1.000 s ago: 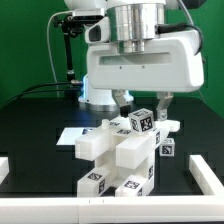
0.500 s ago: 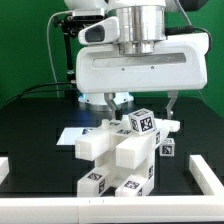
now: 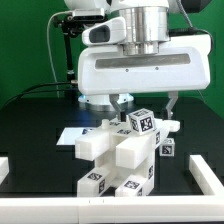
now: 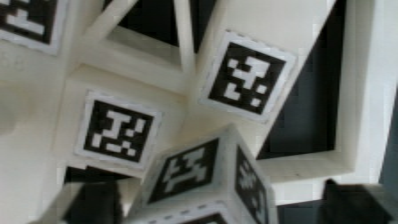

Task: Assemble chair

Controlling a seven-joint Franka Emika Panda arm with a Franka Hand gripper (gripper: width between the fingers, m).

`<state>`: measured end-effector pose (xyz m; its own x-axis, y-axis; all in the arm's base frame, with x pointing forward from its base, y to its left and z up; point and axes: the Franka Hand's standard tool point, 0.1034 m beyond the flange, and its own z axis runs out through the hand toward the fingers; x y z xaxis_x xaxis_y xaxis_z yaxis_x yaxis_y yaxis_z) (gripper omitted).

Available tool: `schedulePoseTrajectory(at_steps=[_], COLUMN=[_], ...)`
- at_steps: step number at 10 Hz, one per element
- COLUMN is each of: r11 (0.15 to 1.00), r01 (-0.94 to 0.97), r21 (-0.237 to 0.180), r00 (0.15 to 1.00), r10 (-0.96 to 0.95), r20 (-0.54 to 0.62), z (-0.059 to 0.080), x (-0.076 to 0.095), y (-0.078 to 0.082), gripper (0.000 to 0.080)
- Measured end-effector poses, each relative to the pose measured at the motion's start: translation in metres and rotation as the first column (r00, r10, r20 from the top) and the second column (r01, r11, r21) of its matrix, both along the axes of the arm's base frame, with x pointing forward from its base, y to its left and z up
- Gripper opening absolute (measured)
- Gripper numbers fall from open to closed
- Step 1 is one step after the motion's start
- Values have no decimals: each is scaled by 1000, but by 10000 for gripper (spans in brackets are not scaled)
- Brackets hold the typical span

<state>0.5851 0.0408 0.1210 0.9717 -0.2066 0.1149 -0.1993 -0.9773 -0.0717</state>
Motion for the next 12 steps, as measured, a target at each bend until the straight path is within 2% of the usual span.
schedulePoseTrajectory(at_steps=[1, 6, 7, 8, 10, 11, 12], r11=[997, 921, 847, 739, 544, 471, 512], r01=[78, 386, 528, 670, 833, 875, 851], r21=[11, 51, 65, 76, 99, 115, 113], r00=[997, 923, 850, 743, 552, 483, 523], r10=[-78, -385, -525, -666, -827, -868, -845], r20=[-4, -30, -47, -70, -107, -117, -110], z=[0, 0, 0, 0, -1, -1, -1], x=[0, 0, 0, -1, 0, 2, 2], y=[0, 1, 0, 1, 4, 5, 5], gripper=[384, 384, 384, 384, 384, 384, 419])
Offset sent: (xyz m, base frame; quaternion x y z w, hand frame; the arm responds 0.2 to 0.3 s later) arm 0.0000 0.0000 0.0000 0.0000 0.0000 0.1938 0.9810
